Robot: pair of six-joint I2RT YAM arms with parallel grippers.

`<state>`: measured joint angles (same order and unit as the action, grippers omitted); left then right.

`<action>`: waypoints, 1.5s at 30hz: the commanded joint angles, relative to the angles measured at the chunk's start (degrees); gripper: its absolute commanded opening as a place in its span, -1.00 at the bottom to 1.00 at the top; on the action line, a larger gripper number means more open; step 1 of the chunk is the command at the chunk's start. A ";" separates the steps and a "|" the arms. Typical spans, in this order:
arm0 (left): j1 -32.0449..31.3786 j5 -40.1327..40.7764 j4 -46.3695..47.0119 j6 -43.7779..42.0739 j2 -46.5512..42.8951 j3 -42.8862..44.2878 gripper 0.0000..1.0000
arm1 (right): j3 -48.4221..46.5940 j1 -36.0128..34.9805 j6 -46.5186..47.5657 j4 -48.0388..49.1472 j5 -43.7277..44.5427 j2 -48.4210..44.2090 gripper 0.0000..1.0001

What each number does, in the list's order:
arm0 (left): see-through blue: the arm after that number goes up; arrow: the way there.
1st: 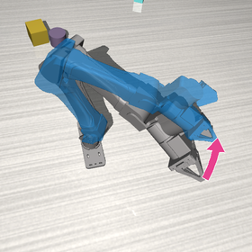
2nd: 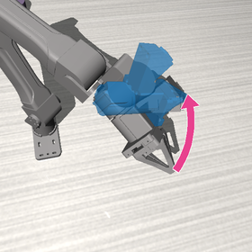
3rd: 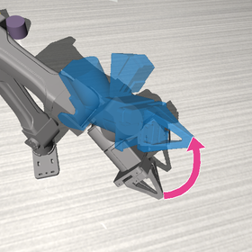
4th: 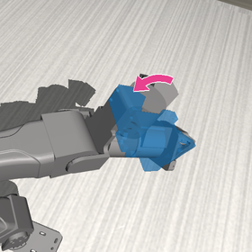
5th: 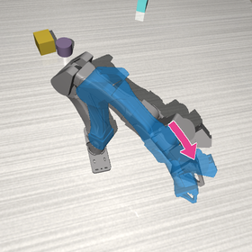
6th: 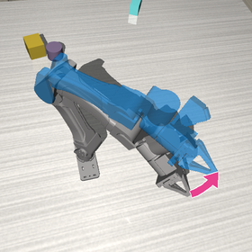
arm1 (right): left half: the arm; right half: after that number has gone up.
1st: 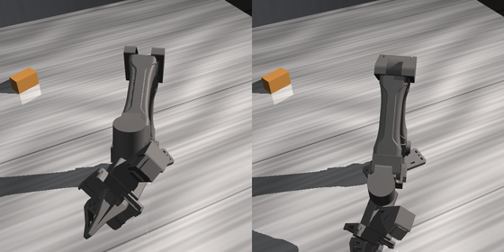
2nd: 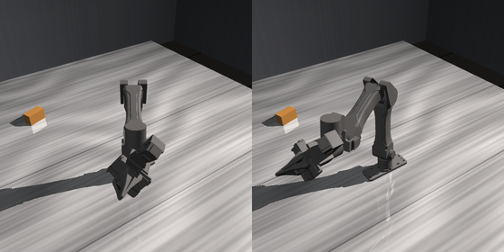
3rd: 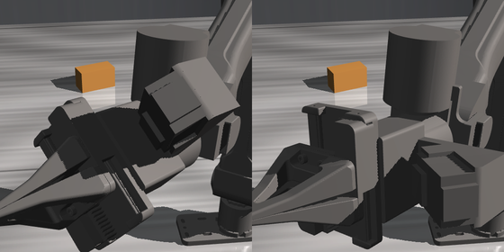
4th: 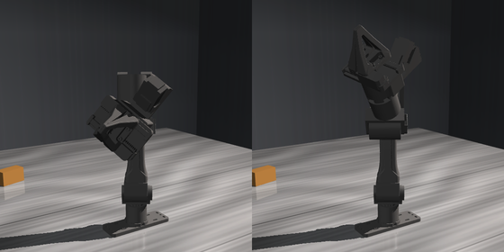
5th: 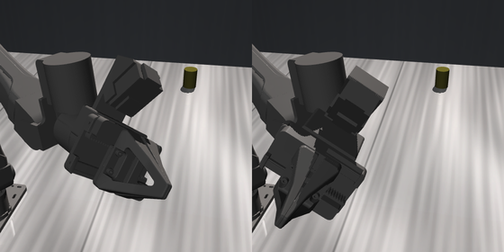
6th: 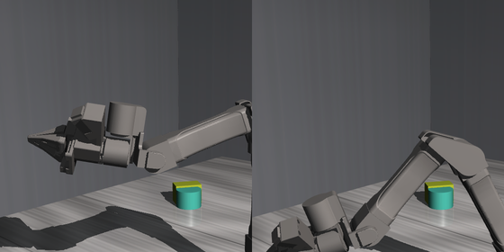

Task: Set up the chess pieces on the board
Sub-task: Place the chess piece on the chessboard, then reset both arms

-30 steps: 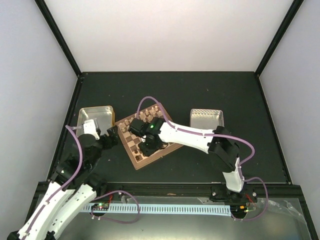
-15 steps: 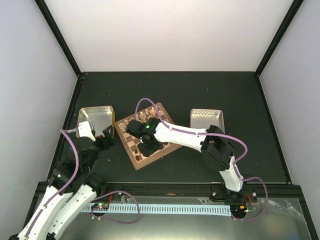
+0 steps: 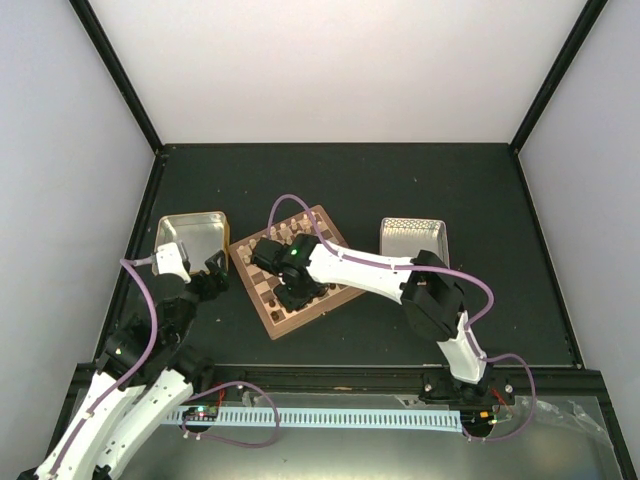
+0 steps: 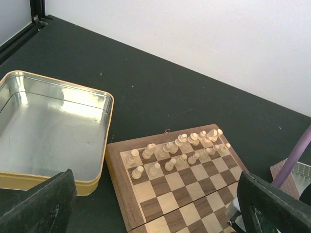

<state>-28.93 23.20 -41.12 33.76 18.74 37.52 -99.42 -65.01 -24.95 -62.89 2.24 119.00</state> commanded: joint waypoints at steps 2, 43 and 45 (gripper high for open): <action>0.28 0.91 -1.05 -0.95 -0.40 2.09 0.85 | -2.44 -0.35 -0.56 0.54 0.22 -1.64 -0.45; 0.32 -10.88 -9.57 -16.19 -5.28 21.53 0.98 | 48.07 9.31 -6.78 15.03 48.03 -103.55 1.00; 0.28 -10.80 -9.59 -16.66 -5.55 22.22 0.98 | 46.95 9.29 -6.99 13.59 49.02 -104.62 1.00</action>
<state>-28.93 10.90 -48.47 19.70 13.85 57.43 -51.29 -55.79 -31.83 -45.71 46.09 15.66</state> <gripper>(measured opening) 0.989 0.999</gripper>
